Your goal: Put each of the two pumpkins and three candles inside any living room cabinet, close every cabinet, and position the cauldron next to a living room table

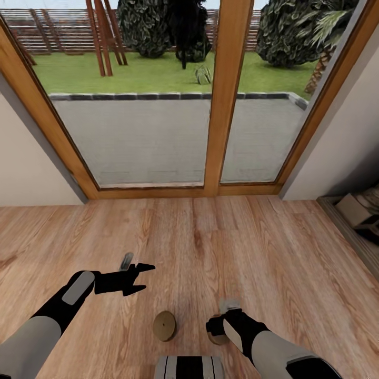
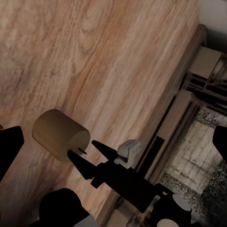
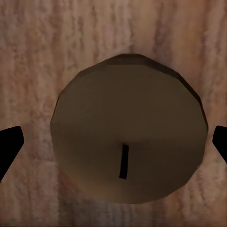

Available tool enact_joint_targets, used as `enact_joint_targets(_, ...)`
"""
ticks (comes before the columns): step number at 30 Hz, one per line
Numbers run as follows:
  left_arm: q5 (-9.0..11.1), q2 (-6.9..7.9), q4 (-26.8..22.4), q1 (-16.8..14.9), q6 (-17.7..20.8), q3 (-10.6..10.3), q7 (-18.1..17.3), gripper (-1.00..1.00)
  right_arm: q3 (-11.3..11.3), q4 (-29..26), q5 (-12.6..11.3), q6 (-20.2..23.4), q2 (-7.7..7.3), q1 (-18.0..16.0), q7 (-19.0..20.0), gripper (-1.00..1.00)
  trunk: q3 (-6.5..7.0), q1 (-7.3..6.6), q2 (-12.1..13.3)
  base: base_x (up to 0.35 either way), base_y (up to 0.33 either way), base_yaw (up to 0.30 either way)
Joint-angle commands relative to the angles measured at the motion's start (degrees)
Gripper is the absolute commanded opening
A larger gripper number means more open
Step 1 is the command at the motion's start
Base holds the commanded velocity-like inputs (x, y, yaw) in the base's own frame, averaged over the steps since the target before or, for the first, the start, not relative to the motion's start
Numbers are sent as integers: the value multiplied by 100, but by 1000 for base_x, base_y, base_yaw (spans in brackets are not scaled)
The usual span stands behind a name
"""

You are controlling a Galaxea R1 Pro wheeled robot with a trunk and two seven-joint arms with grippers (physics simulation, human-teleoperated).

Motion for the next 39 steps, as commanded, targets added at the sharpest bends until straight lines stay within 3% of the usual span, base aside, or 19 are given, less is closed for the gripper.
enact_joint_targets(1,3,-1,0,0,1,0,0,100,1,0,2,0,0,0,2,100,-23,2,-2,0,0,0)
enact_joint_targets(19,2,-18,-6,0,-3,-8,0,100,1,-19,15,-17,0,0,-62,100,-23,2,-2,0,0,0)
enact_joint_targets(24,2,-23,-15,0,-7,-22,0,100,1,-26,17,-83,0,0,-72,100,-111,13,-7,0,0,0)
enact_joint_targets(30,21,-19,-67,0,-7,-427,0,100,1,-18,11,-247,0,0,-82,100,-111,13,-7,0,0,0)
enact_joint_targets(36,36,-19,-165,0,-8,-512,0,100,1,-18,15,-263,0,0,-82,100,-111,13,-7,0,0,0)
enact_joint_targets(39,37,-25,-179,0,-8,-525,0,100,1,-18,15,-264,0,0,-82,100,-178,20,-11,0,0,0)
